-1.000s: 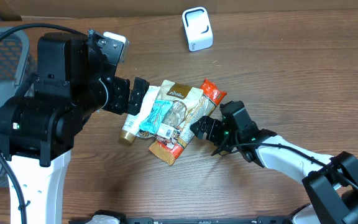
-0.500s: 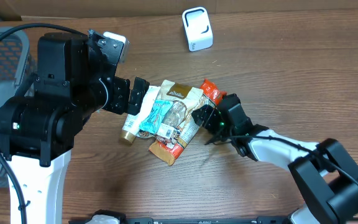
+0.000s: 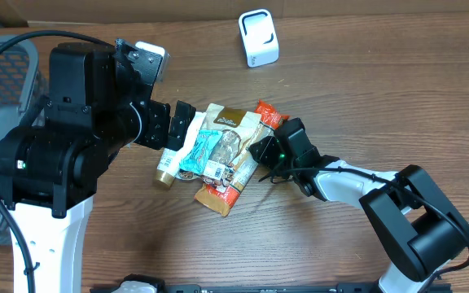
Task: Scan the item barcode
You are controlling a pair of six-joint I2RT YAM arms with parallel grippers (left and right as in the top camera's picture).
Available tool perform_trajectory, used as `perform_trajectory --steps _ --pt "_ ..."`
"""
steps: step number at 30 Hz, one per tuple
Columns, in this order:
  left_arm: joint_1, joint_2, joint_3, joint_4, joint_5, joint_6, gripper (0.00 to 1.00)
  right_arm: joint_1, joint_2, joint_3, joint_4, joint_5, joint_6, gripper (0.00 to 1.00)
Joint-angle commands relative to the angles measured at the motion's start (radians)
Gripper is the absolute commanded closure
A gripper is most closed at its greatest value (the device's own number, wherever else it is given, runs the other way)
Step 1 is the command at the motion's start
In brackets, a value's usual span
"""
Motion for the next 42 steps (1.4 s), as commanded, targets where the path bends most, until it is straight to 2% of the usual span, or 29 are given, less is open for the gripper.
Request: perform_trajectory --steps 1,6,11,14,17,20,22,23,30,35,42 --pt "0.003 0.006 -0.003 0.001 -0.01 -0.013 0.0 -0.005 0.066 -0.009 -0.078 -0.079 -0.058 0.74" --pt "0.002 0.008 -0.003 0.001 -0.01 -0.013 0.0 -0.056 0.043 0.121 -0.348 -0.153 -0.257 0.78" --pt "0.002 0.008 -0.003 0.001 -0.01 -0.013 0.0 -0.109 0.042 0.329 -0.764 -0.185 -0.632 0.78" --pt "0.002 0.008 -0.003 0.001 -0.01 -0.013 0.0 -0.134 0.042 0.404 -0.941 -0.172 -0.883 0.65" --pt "0.002 0.008 -0.003 0.001 -0.01 -0.013 0.0 -0.15 0.042 0.412 -0.986 -0.118 -0.979 0.56" --pt "0.002 0.008 -0.003 0.001 -0.01 -0.013 0.0 -0.166 0.042 0.412 -0.991 -0.069 -0.985 0.45" --pt "0.002 0.008 -0.003 0.001 -0.01 -0.013 0.01 -0.182 0.042 0.412 -0.987 -0.092 -0.977 0.32" --pt "0.002 0.008 -0.003 0.001 -0.01 -0.013 0.0 -0.21 0.042 0.412 -0.988 -0.175 -0.978 0.25" --pt "0.002 0.008 -0.003 0.001 -0.01 -0.013 0.0 -0.29 0.042 0.394 -0.987 -0.483 -0.974 0.13" --pt "0.002 0.008 -0.003 0.001 -0.01 -0.013 0.0 -0.27 0.055 0.342 -0.897 -0.488 -0.883 0.09" --pt "0.002 0.008 -0.003 0.001 -0.01 -0.013 0.0 -0.24 0.077 0.196 -0.674 -0.477 -0.632 0.1"
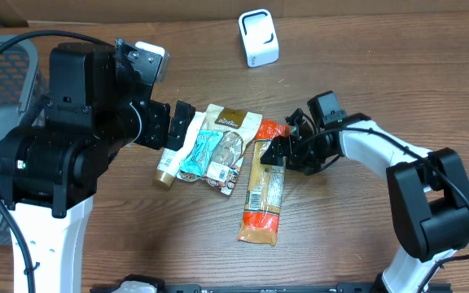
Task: Scan the item barcode
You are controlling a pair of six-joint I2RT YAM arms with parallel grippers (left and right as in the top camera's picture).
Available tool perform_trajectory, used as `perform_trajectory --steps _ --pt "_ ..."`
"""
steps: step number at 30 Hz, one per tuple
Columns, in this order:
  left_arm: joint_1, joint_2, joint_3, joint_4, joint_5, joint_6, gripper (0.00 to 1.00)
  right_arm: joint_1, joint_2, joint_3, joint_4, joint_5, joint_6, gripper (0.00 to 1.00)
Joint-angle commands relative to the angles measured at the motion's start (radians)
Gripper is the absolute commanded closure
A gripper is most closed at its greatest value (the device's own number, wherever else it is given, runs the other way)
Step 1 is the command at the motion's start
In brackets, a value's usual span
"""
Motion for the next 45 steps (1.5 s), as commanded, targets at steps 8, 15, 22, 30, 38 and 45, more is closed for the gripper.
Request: perform_trajectory --steps 8,15,22,30,38,45 --pt "0.002 0.008 -0.002 0.001 -0.006 -0.013 0.0 0.037 0.026 -0.135 0.183 0.014 0.319 0.28" --pt "0.002 0.008 -0.002 0.001 -0.006 -0.013 0.0 0.147 0.04 -0.135 0.266 0.153 0.467 0.49" --pt "0.002 0.008 -0.002 0.001 -0.006 -0.013 0.0 0.194 0.053 -0.135 0.314 0.208 0.518 0.83" --pt "0.002 0.008 -0.002 0.001 -0.006 -0.013 0.0 0.132 -0.009 -0.091 0.203 0.127 0.353 0.9" --pt "0.002 0.008 -0.002 0.001 -0.006 -0.013 0.0 0.068 -0.156 0.055 -0.14 0.126 0.084 0.91" --pt "0.002 0.008 -0.002 0.001 -0.006 -0.013 0.0 0.068 -0.188 0.12 -0.248 0.179 0.007 0.94"
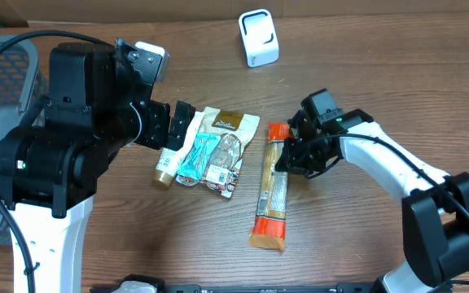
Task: Scan the item barcode
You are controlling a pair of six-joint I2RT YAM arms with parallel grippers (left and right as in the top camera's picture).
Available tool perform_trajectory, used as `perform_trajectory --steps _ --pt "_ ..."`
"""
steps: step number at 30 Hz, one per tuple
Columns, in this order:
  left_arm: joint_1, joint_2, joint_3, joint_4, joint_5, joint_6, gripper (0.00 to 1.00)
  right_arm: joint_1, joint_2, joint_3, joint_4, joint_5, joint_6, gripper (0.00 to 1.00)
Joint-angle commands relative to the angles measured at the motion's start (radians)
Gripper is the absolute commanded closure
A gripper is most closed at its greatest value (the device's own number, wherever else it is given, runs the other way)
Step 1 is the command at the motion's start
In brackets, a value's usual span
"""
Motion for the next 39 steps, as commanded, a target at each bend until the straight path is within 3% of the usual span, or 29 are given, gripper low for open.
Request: perform_trajectory --steps 1,6,14,18,24,25,27,29,32,35,39 --pt "0.002 0.008 -0.002 0.0 -0.006 -0.013 0.0 0.003 -0.047 0.053 -0.003 0.024 -0.072 0.94" --pt "0.002 0.008 -0.002 0.0 -0.006 -0.013 0.0 0.007 -0.047 0.089 -0.046 0.129 -0.08 0.96" --pt "0.002 0.008 -0.002 0.0 -0.006 -0.013 0.0 0.058 -0.047 0.333 -0.403 0.548 -0.028 0.96" --pt "0.002 0.008 -0.002 0.0 -0.006 -0.013 0.0 0.079 -0.045 0.391 -0.517 0.626 -0.009 0.96" --pt "0.002 0.008 -0.002 0.0 -0.006 -0.013 0.0 0.114 0.05 0.391 -0.552 0.615 -0.001 0.95" --pt "0.002 0.008 -0.002 0.0 -0.006 -0.013 0.0 0.126 0.074 0.391 -0.548 0.603 -0.001 0.92" --pt "0.002 0.008 -0.002 0.0 -0.006 -0.013 0.0 0.152 0.122 0.391 -0.533 0.57 -0.002 0.73" --pt "0.002 0.008 -0.002 0.0 -0.006 -0.013 0.0 0.178 0.163 0.391 -0.512 0.528 -0.002 0.59" --pt "0.002 0.008 -0.002 0.0 -0.006 -0.013 0.0 0.203 0.203 0.39 -0.478 0.479 -0.005 0.24" --pt "0.002 0.008 -0.002 0.0 -0.006 -0.013 0.0 0.197 0.206 0.391 -0.461 0.448 -0.011 0.16" --pt "0.002 0.008 -0.002 0.0 -0.006 -0.013 0.0 0.124 0.182 0.402 -0.476 0.395 -0.066 0.15"
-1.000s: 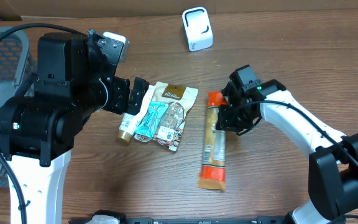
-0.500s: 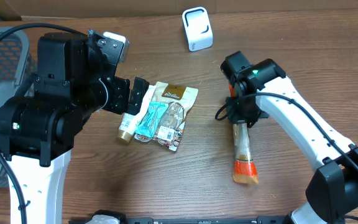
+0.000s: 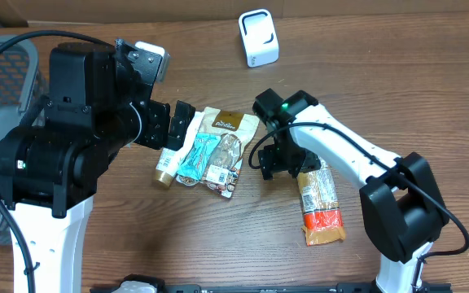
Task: Scan the item barcode
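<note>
My right gripper (image 3: 277, 160) is shut on the upper end of a long orange snack package (image 3: 319, 205). The package stretches from the gripper toward the near right, its red end nearest the table's front. The white barcode scanner (image 3: 258, 37) stands upright at the far edge of the table, well beyond the package. My left gripper (image 3: 182, 124) hovers open at the left side of the pile of other items and holds nothing.
The pile left of the right gripper holds a brown-topped packet (image 3: 231, 122), a clear packet with teal contents (image 3: 204, 155) and a white tube (image 3: 168, 163). A grey wire basket sits at the far left behind the left arm.
The right gripper has shifted left and its wrist has turned. The orange package, which pointed down to the gripper's left, now lies out to its near right. The left arm is unchanged.
At first the right gripper was at the pile, on the end of the orange package lying under the other packets. Then the package was out of the pile, just right of it. Later it hung farther from the pile, and now it is turned to the other side.
</note>
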You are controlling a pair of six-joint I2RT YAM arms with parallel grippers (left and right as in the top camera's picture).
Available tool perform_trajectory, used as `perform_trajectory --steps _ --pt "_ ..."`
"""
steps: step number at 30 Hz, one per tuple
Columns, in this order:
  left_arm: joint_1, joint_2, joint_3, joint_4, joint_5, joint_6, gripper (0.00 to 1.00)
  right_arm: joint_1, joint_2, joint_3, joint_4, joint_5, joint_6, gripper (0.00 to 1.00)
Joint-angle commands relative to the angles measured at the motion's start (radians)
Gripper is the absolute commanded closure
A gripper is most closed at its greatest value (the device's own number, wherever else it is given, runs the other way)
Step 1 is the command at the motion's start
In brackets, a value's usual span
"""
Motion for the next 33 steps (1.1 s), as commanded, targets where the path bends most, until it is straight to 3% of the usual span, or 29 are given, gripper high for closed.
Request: perform_trajectory --steps 1,9,20,26,30,33 --pt "0.002 0.008 -0.002 0.0 -0.006 -0.013 0.0 -0.092 -0.043 0.036 -0.01 -0.067 -0.047 0.15" --pt "0.002 0.008 -0.002 0.0 -0.006 -0.013 0.0 -0.339 -0.105 0.023 -0.086 -0.28 -0.298 0.1" --pt "0.002 0.008 -0.002 0.0 -0.006 -0.013 0.0 -0.529 -0.104 -0.293 0.086 -0.504 -0.529 0.05" --pt "0.002 0.008 -0.002 0.0 -0.006 -0.013 0.0 -0.51 -0.104 -0.47 0.284 -0.652 -0.53 0.06" --pt "0.002 0.008 -0.002 0.0 -0.006 -0.013 0.0 -0.453 -0.104 -0.565 0.433 -0.686 -0.431 0.13" --pt "0.002 0.008 -0.002 0.0 -0.006 -0.013 0.0 -0.403 -0.095 -0.601 0.516 -0.661 -0.338 0.24"
